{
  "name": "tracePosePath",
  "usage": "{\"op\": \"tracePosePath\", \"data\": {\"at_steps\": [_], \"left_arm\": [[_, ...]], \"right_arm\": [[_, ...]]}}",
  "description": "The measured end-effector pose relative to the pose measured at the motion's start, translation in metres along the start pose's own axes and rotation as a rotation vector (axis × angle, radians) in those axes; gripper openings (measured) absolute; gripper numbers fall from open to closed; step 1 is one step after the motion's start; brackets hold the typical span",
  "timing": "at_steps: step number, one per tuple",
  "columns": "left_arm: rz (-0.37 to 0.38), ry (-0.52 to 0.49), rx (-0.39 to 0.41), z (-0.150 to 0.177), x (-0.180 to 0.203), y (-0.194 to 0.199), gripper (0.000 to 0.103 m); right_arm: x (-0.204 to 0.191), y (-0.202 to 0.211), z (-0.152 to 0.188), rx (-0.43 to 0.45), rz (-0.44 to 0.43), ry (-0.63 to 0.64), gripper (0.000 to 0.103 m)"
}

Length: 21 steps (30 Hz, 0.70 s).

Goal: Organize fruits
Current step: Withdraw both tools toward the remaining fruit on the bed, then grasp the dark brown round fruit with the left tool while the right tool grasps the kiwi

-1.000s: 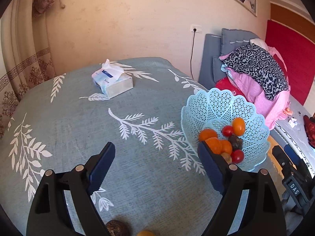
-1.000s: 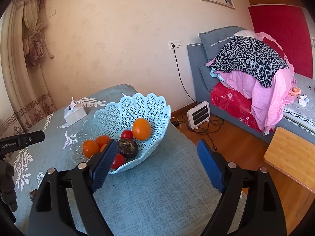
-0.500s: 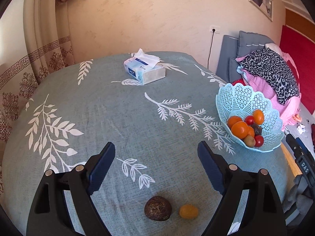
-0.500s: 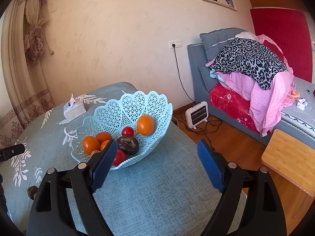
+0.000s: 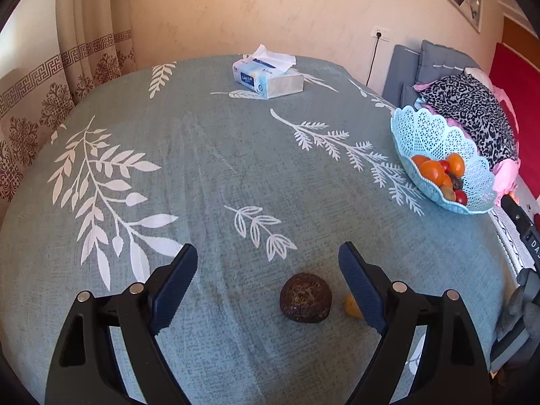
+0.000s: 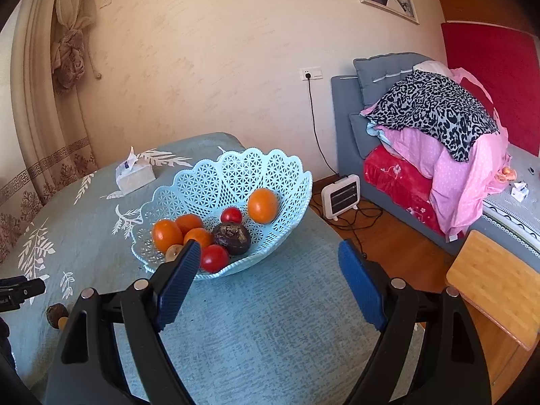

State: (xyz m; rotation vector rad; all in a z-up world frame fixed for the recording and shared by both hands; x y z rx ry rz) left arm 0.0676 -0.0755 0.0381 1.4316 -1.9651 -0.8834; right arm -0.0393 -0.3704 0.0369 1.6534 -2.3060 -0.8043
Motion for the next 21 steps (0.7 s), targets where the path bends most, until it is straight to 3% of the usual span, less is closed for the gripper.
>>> {"op": "tracePosePath", "data": {"at_steps": [6,15,21], "left_arm": [[0.024,0.007,-0.063,0.02,-0.002,-0.012,0.085],[0.072,-0.005,-0.078,0.028,0.001,-0.014,0.075],[0.078,-0.035,-0.083,0.031,0.007,-0.019,0.07]], "right_arm": [[-0.01,-0.001,0.004,-0.04,-0.041,0.017,0.085],[-0.027,0.001,0.009,-0.066,-0.086,0.07,0.085],[-0.04,0.002,0.013,-0.112,-0.165,0.089,0.085]]}}
Point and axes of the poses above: each gripper's, at about its wrist camera, not at the fingertips, and y roughly against the way its jaws point, x to its right, z to its underside, the point moved 1 cm from there along -y, roughly the way its jaws point, and after that the axes turned 3 degrees about -x, right-handed, at the moved point
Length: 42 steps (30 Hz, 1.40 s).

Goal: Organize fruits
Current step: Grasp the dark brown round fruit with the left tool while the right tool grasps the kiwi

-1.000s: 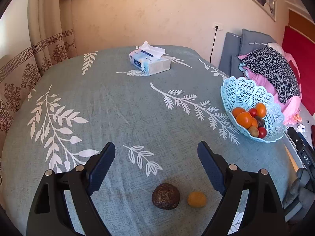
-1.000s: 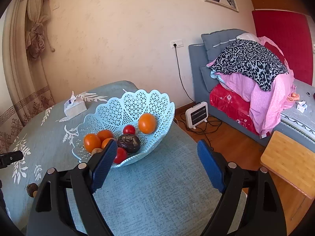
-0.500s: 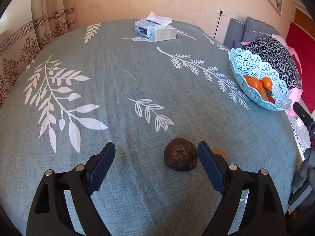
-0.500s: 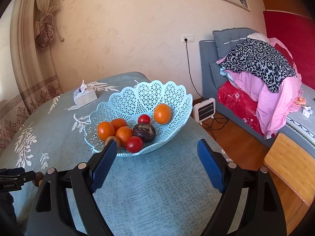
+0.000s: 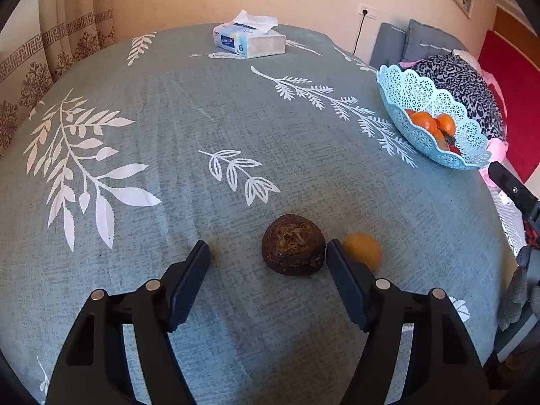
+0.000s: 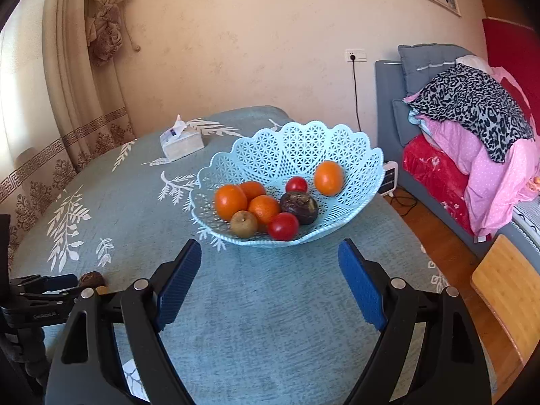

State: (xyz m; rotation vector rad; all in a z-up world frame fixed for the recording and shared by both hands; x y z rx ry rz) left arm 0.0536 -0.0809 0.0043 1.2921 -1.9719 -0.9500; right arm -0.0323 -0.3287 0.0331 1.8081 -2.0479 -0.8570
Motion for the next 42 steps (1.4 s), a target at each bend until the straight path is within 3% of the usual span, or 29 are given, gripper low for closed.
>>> {"op": "tracePosePath", "data": {"at_steps": [6,8,16,23,34,42], "left_arm": [[0.022,-0.035,0.004,-0.002,0.007,-0.003,0.05],[0.04,-0.051,0.011,-0.002,0.01,-0.003,0.039],[0.041,-0.029,0.038,0.0,0.005,0.001,0.039],[-0.023,0.006,0.09,0.001,-0.007,0.014,0.039],[-0.093,0.059,0.133,0.001,-0.036,0.028,0.039],[-0.101,0.087,0.129,0.004,-0.048,0.029,0.039]], "right_arm": [[-0.025,-0.001,0.003,-0.042,-0.088,0.057,0.085],[-0.033,-0.001,0.004,-0.054,-0.114,0.082,0.085],[-0.063,-0.008,0.012,-0.119,-0.195,0.148,0.085],[-0.096,-0.014,0.02,-0.184,-0.289,0.216,0.083],[-0.15,-0.038,0.035,-0.323,-0.388,0.32,0.058],[-0.161,-0.059,0.036,-0.395,-0.376,0.326,0.052]]}}
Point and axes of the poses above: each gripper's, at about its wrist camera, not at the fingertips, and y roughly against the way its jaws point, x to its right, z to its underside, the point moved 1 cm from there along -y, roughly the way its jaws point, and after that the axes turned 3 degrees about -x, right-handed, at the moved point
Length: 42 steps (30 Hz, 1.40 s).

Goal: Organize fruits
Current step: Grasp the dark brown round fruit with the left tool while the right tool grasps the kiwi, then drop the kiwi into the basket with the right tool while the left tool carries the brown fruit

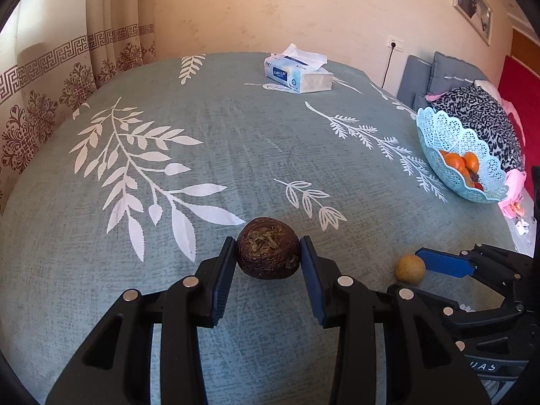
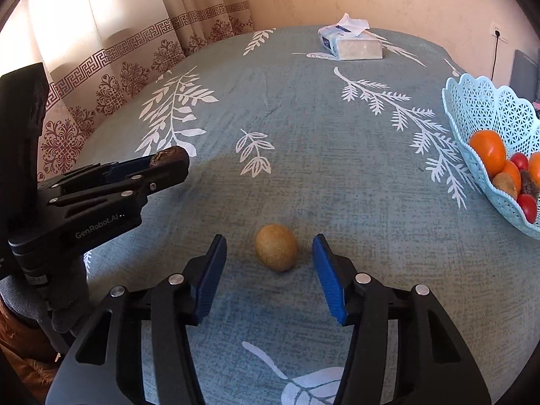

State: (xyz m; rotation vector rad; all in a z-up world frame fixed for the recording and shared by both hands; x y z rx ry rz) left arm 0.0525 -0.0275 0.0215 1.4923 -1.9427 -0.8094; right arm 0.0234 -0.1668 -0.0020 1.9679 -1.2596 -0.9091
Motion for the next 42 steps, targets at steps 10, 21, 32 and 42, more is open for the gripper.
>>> {"op": "tracePosePath", "data": {"at_steps": [10,21,32,42], "left_arm": [[-0.006,-0.002,-0.002,0.0,0.001,-0.001,0.039],[-0.012,-0.019,-0.003,-0.004,0.009,-0.003,0.039],[0.001,-0.068,0.004,-0.012,0.031,-0.004,0.039],[0.019,-0.109,0.017,-0.022,0.052,-0.005,0.039]], "right_arm": [[0.001,-0.004,-0.001,-0.013,0.057,0.016,0.026],[0.025,0.03,-0.002,0.083,0.06,-0.068,0.026],[0.093,0.087,-0.004,0.241,0.182,-0.236,0.026],[0.151,0.109,-0.001,0.318,0.338,-0.338,0.026]]}}
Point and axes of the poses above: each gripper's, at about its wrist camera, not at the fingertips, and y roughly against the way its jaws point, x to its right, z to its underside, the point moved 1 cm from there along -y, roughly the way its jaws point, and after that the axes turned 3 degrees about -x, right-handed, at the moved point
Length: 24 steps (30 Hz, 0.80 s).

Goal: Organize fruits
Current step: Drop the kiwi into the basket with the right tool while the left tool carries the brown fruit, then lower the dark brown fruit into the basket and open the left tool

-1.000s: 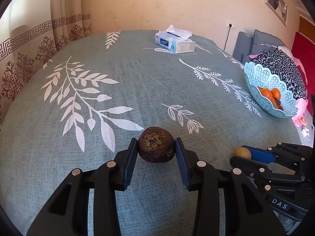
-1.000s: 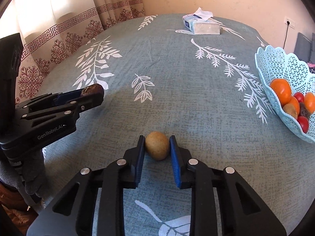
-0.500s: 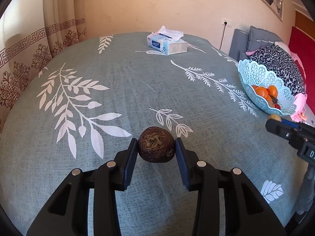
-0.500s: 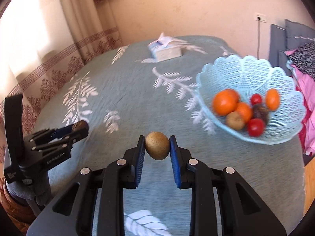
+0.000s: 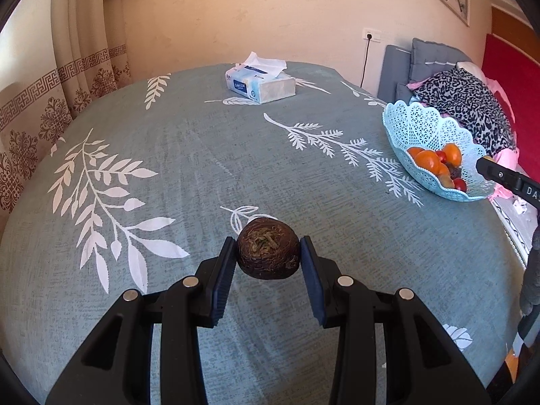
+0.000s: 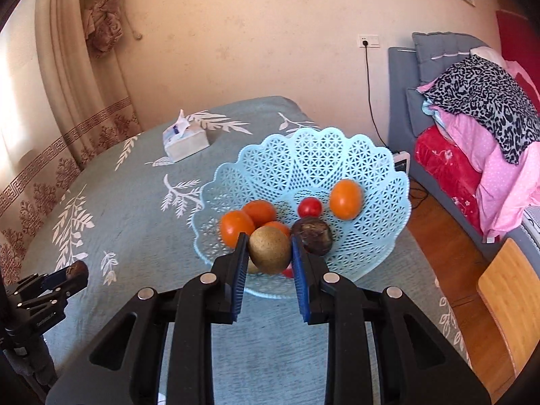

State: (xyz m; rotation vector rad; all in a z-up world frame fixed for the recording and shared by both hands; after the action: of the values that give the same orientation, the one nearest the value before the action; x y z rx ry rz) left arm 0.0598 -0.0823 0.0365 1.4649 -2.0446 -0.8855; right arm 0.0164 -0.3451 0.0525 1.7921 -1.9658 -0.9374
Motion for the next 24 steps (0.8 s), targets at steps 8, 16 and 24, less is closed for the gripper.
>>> {"op": "tracePosePath", "data": {"at_steps": [8,16,24], "left_arm": [[0.024,-0.05,0.013,-0.017,0.025,-0.003,0.039],[0.074,-0.12,0.036,-0.043,0.064,-0.008,0.039],[0.118,-0.184,0.072,-0.071,0.111,-0.02,0.039]], "right_arm": [[0.027,-0.001,0.0,0.074,0.064,-0.059,0.041],[0.052,0.022,0.009,0.169,0.12,-0.14,0.062],[0.074,0.023,0.023,0.176,0.14,-0.221,0.066]]}}
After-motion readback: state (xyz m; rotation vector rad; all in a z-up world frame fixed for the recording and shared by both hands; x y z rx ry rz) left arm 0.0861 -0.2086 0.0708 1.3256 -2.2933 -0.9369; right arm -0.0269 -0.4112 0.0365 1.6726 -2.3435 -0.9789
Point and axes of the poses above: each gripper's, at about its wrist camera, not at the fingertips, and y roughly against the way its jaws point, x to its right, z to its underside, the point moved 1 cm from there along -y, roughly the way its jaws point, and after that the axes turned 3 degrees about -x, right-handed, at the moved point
